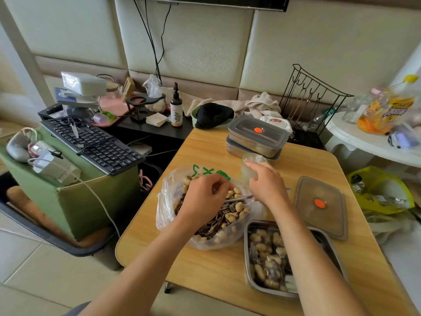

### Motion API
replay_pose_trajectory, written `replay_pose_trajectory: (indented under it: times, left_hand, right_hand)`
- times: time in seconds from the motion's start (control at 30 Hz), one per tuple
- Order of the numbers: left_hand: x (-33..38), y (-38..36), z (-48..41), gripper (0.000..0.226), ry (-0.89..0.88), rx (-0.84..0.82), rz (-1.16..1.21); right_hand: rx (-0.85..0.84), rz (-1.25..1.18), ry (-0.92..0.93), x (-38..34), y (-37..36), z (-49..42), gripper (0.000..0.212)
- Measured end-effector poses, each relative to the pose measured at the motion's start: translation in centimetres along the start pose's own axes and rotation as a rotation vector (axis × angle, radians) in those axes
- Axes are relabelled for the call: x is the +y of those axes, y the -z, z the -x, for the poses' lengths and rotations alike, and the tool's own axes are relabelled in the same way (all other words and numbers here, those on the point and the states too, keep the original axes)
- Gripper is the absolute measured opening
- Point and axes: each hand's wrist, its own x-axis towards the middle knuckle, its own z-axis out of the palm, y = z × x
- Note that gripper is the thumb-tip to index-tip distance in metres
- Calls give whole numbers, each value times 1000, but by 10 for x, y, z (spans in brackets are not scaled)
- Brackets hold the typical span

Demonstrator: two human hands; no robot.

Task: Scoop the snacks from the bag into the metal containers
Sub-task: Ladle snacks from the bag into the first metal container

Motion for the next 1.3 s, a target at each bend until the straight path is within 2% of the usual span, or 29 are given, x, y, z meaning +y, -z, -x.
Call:
replay_pose_trajectory:
  times: [0.17, 0.37, 0.5, 0.6, 0.83, 0.97, 1.0, 1.13, 1.3]
  left_hand:
    - [1, -1, 1, 21, 13, -9, 3]
    - [0, 1, -1, 21, 12, 12, 21]
    - [1, -3, -2, 21, 9, 9, 16]
    - [1, -4, -2, 21, 11, 10, 27]
    - [2, 0, -1, 25, 32, 35, 72]
    - [2, -2, 0, 22, 18, 34, 51]
    - [3, -3, 0, 22, 15, 33, 43]
    - [3, -4, 2, 20, 9, 35, 25]
    - [7, -5, 5, 20, -7, 33, -26]
  right_hand:
    - [47, -103, -80, 2, -1, -3, 53]
    - [239, -336, -95, -1, 13, 0, 35]
    - [99, -244, -64, 2, 8, -1, 39]
    - [94, -272, -59, 3, 6, 0, 40]
    - [377, -506, -125, 1, 23, 5, 26]
    - [184, -420, -107, 5, 16, 9, 22]
    - [178, -393, -94, 6, 12, 10, 20]
    - [292, -408, -99, 8, 9, 7, 11]
    - [303, -350, -71, 10, 5, 3, 18]
